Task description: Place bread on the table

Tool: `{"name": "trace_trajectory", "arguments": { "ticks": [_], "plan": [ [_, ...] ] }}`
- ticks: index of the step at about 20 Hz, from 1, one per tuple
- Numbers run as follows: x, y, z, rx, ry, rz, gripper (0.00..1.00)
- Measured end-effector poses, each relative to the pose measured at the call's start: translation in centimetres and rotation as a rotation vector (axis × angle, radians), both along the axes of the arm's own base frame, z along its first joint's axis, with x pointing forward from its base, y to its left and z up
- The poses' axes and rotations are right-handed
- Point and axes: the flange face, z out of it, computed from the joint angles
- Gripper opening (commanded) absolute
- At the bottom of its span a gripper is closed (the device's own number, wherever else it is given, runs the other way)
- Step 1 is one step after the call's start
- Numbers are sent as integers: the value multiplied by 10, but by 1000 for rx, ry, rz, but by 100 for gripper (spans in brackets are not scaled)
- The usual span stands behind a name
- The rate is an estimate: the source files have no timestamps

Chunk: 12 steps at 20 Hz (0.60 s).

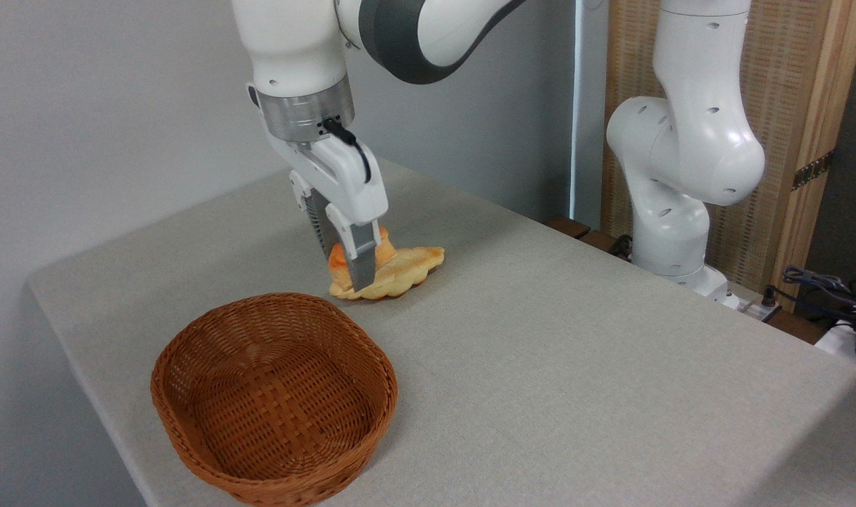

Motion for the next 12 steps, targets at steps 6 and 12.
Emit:
{"name": "trace_trajectory", "arguments": {
  "ticks": [6, 12],
  "plan": [
    [-29, -23, -46, 33, 117, 47, 99],
    [-32, -22, -70, 45, 164, 48, 100]
  ]
}}
